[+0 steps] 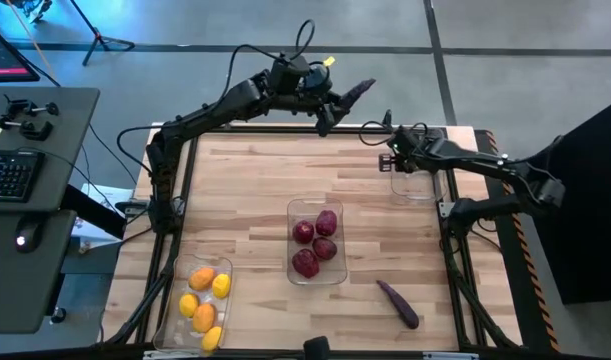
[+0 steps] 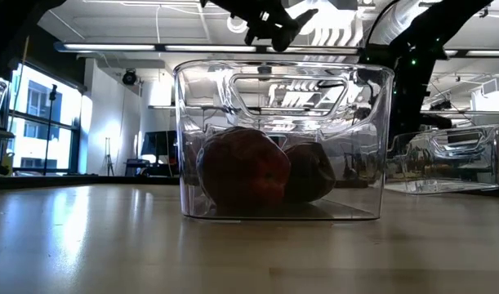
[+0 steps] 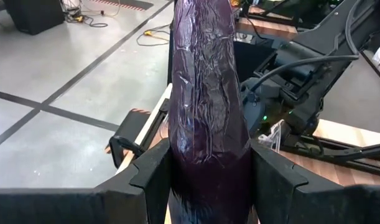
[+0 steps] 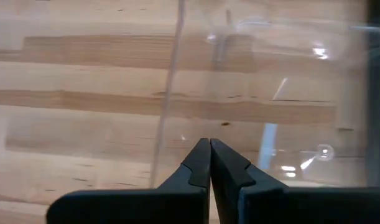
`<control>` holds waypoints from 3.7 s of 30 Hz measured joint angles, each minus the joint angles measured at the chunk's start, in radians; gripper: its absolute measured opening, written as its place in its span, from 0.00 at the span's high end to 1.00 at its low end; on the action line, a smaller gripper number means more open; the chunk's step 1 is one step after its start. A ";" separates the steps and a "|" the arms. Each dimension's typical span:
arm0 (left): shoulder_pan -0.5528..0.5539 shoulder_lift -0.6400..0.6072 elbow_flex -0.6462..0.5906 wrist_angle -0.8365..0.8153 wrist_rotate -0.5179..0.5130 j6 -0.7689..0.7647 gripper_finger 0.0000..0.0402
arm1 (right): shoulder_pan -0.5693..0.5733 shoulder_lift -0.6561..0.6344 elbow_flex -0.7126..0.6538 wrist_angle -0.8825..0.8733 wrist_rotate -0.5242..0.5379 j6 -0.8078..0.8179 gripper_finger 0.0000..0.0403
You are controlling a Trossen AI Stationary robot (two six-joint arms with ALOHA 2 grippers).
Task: Sort produce into baskets
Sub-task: Put the purple eggplant into the top right transparent bin
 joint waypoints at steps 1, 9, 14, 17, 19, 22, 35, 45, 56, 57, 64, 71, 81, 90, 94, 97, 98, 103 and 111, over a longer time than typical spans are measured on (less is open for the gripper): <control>0.000 0.000 0.000 -0.001 -0.001 0.000 0.59 | 0.003 0.003 -0.002 0.011 -0.008 0.003 1.00; -0.001 0.000 0.000 0.001 -0.005 0.007 0.59 | 0.052 0.025 -0.005 0.087 -0.031 0.036 1.00; -0.001 0.000 0.000 -0.001 -0.006 0.007 0.59 | 0.093 0.060 -0.005 0.119 -0.045 0.053 1.00; -0.001 0.000 0.000 -0.002 -0.006 0.008 0.59 | 0.121 0.073 -0.005 0.126 -0.047 0.070 1.00; -0.001 0.000 0.000 -0.007 -0.006 0.008 0.59 | 0.136 0.072 -0.004 0.131 -0.041 0.076 1.00; -0.001 0.000 0.000 -0.007 -0.006 0.024 0.59 | 0.141 0.048 0.013 0.133 -0.039 0.086 1.00; -0.001 0.001 0.000 -0.048 -0.005 0.031 0.59 | 0.198 0.020 0.075 -0.027 -0.202 -0.032 1.00; 0.001 0.001 0.000 -0.034 -0.005 0.070 0.59 | 0.262 -0.191 0.076 -0.461 -0.084 0.005 1.00; 0.001 0.002 -0.001 -0.006 -0.005 0.044 0.59 | 0.257 -0.262 0.076 -0.573 -0.125 0.017 1.00; 0.001 0.002 -0.009 0.002 -0.004 0.045 0.59 | 0.262 -0.260 0.076 -0.576 -0.125 0.007 1.00; -0.001 0.002 -0.084 0.036 0.004 0.026 0.59 | 0.284 -0.263 0.076 -0.673 -0.131 -0.027 1.00; -0.011 0.000 -0.171 0.196 0.026 -0.022 0.59 | 0.298 -0.268 0.076 -0.692 -0.121 -0.053 1.00; -0.018 0.020 -0.393 0.593 0.079 -0.211 0.59 | 0.298 -0.426 0.356 -0.675 0.012 0.050 1.00; -0.120 0.233 -0.395 0.881 0.110 -0.450 0.59 | 0.298 -0.524 0.479 -0.648 0.086 0.104 1.00; -0.166 0.350 -0.270 0.875 0.114 -0.440 0.59 | 0.298 -0.520 0.479 -0.647 0.096 0.107 1.00; -0.183 0.416 -0.170 0.870 0.108 -0.453 0.59 | 0.298 -0.508 0.479 -0.646 0.095 0.108 1.00; -0.185 0.435 -0.143 0.856 0.101 -0.462 0.59 | 0.298 -0.506 0.479 -0.646 0.094 0.108 1.00; -0.186 0.469 -0.101 0.797 0.022 -0.457 0.59 | 0.298 -0.502 0.479 -0.645 0.091 0.132 1.00; -0.184 0.465 -0.099 0.768 -0.226 -0.433 0.59 | 0.298 -0.502 0.479 -0.616 0.095 0.133 1.00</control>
